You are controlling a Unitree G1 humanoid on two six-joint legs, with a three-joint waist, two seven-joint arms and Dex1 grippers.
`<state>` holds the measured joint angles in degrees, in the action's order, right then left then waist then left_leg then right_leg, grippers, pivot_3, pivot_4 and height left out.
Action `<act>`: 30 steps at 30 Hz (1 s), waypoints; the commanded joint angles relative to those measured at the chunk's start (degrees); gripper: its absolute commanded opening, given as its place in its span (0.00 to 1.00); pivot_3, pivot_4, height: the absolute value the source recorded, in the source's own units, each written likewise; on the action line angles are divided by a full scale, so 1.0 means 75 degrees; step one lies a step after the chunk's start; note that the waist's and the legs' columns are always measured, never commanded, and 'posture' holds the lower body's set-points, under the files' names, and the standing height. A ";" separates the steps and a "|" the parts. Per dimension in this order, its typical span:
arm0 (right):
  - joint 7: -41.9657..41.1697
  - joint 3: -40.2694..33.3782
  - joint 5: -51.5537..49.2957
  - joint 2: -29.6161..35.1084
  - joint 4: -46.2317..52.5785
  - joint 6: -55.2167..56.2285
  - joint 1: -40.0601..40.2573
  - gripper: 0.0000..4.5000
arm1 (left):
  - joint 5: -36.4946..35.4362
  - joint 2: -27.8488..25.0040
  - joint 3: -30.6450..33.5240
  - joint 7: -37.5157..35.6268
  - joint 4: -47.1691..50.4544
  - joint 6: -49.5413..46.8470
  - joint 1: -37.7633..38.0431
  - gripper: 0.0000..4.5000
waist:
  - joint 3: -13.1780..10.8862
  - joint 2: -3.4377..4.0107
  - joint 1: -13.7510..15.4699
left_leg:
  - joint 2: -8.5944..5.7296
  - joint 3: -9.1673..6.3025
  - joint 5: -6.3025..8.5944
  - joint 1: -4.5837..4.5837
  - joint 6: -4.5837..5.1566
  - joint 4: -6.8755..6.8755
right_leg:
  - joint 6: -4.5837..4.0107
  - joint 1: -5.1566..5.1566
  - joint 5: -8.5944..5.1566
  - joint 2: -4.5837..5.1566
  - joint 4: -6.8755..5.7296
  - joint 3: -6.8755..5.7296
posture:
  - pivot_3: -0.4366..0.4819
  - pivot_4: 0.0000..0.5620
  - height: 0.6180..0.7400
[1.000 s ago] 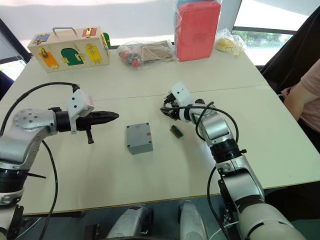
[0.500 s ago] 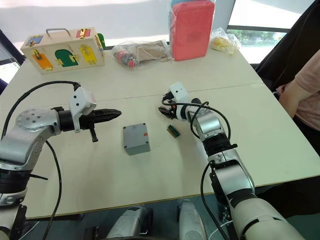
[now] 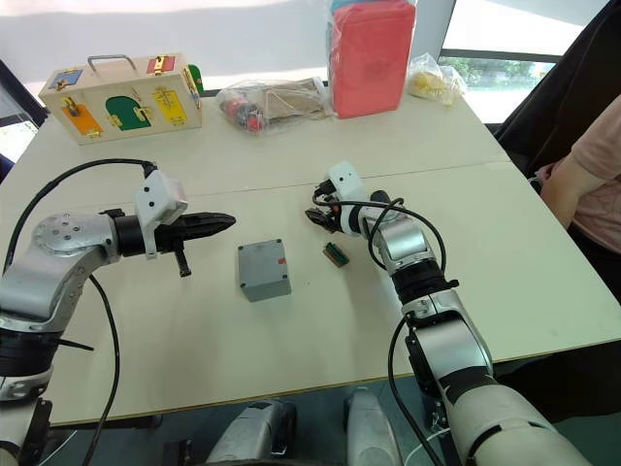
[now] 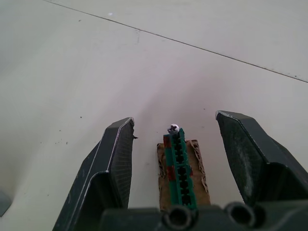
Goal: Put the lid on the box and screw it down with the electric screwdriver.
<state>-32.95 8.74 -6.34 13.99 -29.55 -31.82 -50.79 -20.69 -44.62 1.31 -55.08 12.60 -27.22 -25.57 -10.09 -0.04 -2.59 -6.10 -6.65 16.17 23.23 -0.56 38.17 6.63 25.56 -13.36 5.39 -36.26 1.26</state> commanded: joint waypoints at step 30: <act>-0.0372 -0.0078 -0.0232 0.0422 0.2463 -0.1675 0.0495 0.01 | -0.0024 0.0135 -0.0033 0.0055 0.0279 0.0076 -0.0087 0.00 | 0.0000 0.0000 0.0017 | -0.0001 -0.0001 0.0000 0.0001 0.0000 0.0001 | 0.0000 0.0000 0.0000 0.0003 -0.0001 -0.0001 | 0.48 0.27 1.00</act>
<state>-35.50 8.22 -7.42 16.90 -14.96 -43.50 -46.92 -20.65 -43.57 0.76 -54.73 13.74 -27.21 -25.49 -10.08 -0.03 -2.46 -6.12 -6.65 16.17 23.23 -0.56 38.18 6.63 25.56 -13.36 5.42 -36.27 1.26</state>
